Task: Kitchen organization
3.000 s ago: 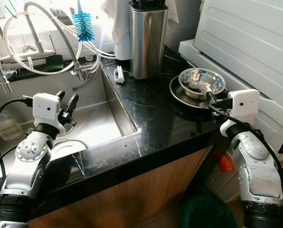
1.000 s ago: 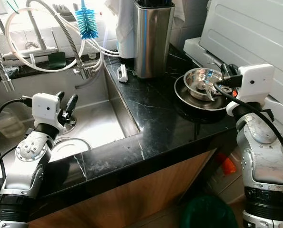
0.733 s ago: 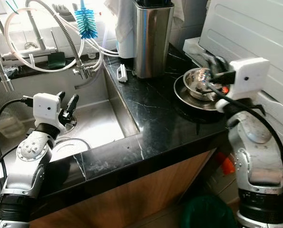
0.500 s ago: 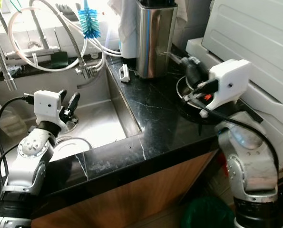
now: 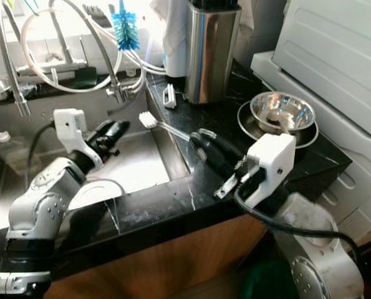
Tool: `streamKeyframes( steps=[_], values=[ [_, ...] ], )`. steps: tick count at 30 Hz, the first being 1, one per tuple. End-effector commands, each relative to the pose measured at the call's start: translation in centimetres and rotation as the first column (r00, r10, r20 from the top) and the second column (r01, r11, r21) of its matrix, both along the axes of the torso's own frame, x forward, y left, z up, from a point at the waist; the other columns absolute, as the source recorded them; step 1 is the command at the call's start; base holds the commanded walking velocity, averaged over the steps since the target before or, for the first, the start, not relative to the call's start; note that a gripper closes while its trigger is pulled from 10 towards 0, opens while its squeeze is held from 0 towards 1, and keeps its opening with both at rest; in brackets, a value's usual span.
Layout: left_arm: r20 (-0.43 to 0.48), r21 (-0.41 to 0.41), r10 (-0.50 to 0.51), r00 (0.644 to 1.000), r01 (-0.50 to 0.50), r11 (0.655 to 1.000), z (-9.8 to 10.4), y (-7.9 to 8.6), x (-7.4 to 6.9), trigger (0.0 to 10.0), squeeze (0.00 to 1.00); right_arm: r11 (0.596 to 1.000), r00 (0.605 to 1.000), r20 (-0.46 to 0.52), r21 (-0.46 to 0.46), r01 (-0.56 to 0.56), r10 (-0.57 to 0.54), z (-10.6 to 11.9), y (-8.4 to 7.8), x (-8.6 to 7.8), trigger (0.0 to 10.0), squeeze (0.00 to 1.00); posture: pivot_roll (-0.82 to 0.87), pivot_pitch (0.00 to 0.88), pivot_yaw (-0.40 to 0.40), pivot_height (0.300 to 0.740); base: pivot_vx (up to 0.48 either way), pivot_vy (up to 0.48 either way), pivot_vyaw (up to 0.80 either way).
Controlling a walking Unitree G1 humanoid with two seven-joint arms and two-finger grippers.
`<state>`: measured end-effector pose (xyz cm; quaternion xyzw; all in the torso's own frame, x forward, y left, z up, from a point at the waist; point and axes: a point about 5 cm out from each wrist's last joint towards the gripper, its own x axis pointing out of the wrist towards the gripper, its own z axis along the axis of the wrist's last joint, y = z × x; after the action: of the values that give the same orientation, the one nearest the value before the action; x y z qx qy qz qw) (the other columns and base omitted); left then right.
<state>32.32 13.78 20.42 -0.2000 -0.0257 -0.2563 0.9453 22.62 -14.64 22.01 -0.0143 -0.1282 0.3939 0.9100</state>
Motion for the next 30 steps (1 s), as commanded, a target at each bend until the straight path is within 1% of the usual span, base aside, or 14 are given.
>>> streamKeyframes(
  steps=[1, 4, 5, 7, 8, 9, 11, 12, 13, 16, 20, 23, 25, 30],
  values=[
    [-0.009, -0.04, -0.032, 0.999, 0.032, 0.999, 0.5, 0.1, -0.3, 10.0, 0.0, 0.999, 0.999, 0.021, -0.003, -0.035, 0.035, 0.6, 0.4, -0.6, 10.0, 0.0, 0.02, 0.0, 0.01, 0.74, 0.0, 0.0, 0.0],
    [-0.03, -0.094, -0.056, 0.998, 0.053, 0.994, 0.9, 0.1, -0.2, 10.0, 0.0, 0.999, 0.999, 0.017, -0.013, -0.042, 0.042, 0.5, 0.4, -0.7, 10.0, 0.0, 0.02, 0.0, 0.01, 0.74, 0.0, 0.0, 0.0],
    [-0.03, -0.094, -0.056, 0.998, 0.053, 0.994, 0.9, 0.1, -0.2, 10.0, 0.0, 0.999, 0.999, 0.017, -0.013, -0.042, 0.042, 0.5, 0.4, -0.7, 10.0, 0.0, 0.02, 0.0, 0.01, 0.74, 0.0, 0.0, 0.0],
    [-0.065, -0.169, -0.067, 0.996, 0.055, 0.984, 1.3, 0.3, -0.1, 10.0, 0.0, 0.999, 0.999, 0.016, -0.019, -0.043, 0.044, 0.5, 0.5, -0.8, 10.0, 0.0, 0.02, 0.006, 0.014, 0.74, 0.0, 0.0, 0.0],
    [-0.065, -0.169, -0.067, 0.996, 0.055, 0.984, 1.3, 0.3, -0.1, 10.0, 0.0, 0.999, 0.999, 0.016, -0.019, -0.043, 0.044, 0.5, 0.5, -0.8, 10.0, 0.0, 0.02, 0.006, 0.014, 0.74, 0.0, 0.0, 0.0],
    [-0.095, -0.222, -0.075, 0.993, 0.052, 0.974, 1.4, 0.4, -0.1, 10.0, 0.0, 0.999, 0.999, 0.017, -0.025, -0.041, 0.041, 0.5, 0.5, -0.8, 10.0, 0.0, 0.02, 0.011, 0.017, 0.74, 0.0, 0.0, 0.0],
    [-0.106, -0.247, -0.073, 0.992, 0.045, 0.968, 1.4, 0.5, 0.0, 10.0, 0.0, 0.999, 0.999, 0.016, -0.026, -0.041, 0.041, 0.4, 0.6, -0.9, 10.0, 0.0, 0.02, 0.011, 0.017, 0.74, 0.0, 0.0, 0.0],
    [-0.126, -0.306, -0.064, 0.99, 0.022, 0.952, 1.7, 0.6, 0.1, 10.0, 0.0, 0.999, 0.999, 0.014, -0.029, -0.044, 0.044, 0.4, 0.6, -1.0, 10.0, 0.0, 0.02, 0.017, 0.019, 0.74, 0.0, 0.0, 0.0],
    [-0.126, -0.306, -0.064, 0.99, 0.022, 0.952, 1.7, 0.6, 0.1, 10.0, 0.0, 0.999, 0.999, 0.014, -0.029, -0.044, 0.044, 0.4, 0.6, -1.0, 10.0, 0.0, 0.02, 0.017, 0.019, 0.74, 0.0, 0.0, 0.0],
    [-0.152, -0.37, -0.045, 0.987, -0.014, 0.929, 1.8, 0.8, 0.5, 10.0, 0.0, 0.999, 0.999, 0.014, -0.032, -0.034, 0.034, 0.3, 0.6, -1.0, 10.0, 0.0, 0.02, 0.021, 0.023, 0.74, 0.0, 0.0, 0.0],
    [-0.173, -0.397, -0.06, 0.983, -0.014, 0.918, 1.8, 0.6, 0.4, 10.0, 0.0, 0.999, 1.0, 0.016, -0.035, -0.026, 0.027, 0.3, 0.6, -1.0, 10.0, 0.0, 0.02, 0.026, 0.027, 0.74, 0.0, 0.0, 0.0],
    [-0.188, -0.437, -0.138, 0.972, 0.043, 0.899, 1.9, 0.3, 0.0, 10.0, 0.0, 0.999, 1.0, 0.02, -0.041, -0.015, 0.016, 0.2, 0.6, -1.0, 10.0, 0.0, 0.02, 0.027, 0.027, 0.74, 0.0, 0.0, 0.0],
    [-0.192, -0.4, -0.174, 0.966, 0.084, 0.913, 1.9, -0.1, -0.3, 10.0, 0.0, 0.999, 1.0, 0.023, -0.046, -0.012, 0.013, 0.2, 0.6, -1.0, 10.0, 0.0, 0.02, 0.031, 0.031, 0.74, 0.0, 0.0, 0.0],
    [-0.218, -0.375, -0.212, 0.953, 0.119, 0.919, 1.7, -0.6, -0.6, 10.0, 0.0, 0.998, 0.999, 0.032, -0.067, -0.007, 0.009, 0.2, 0.7, -0.9, 10.0, 0.0, 0.02, 0.033, 0.032, 0.74, 0.0, 0.0, 0.0]
  ],
)
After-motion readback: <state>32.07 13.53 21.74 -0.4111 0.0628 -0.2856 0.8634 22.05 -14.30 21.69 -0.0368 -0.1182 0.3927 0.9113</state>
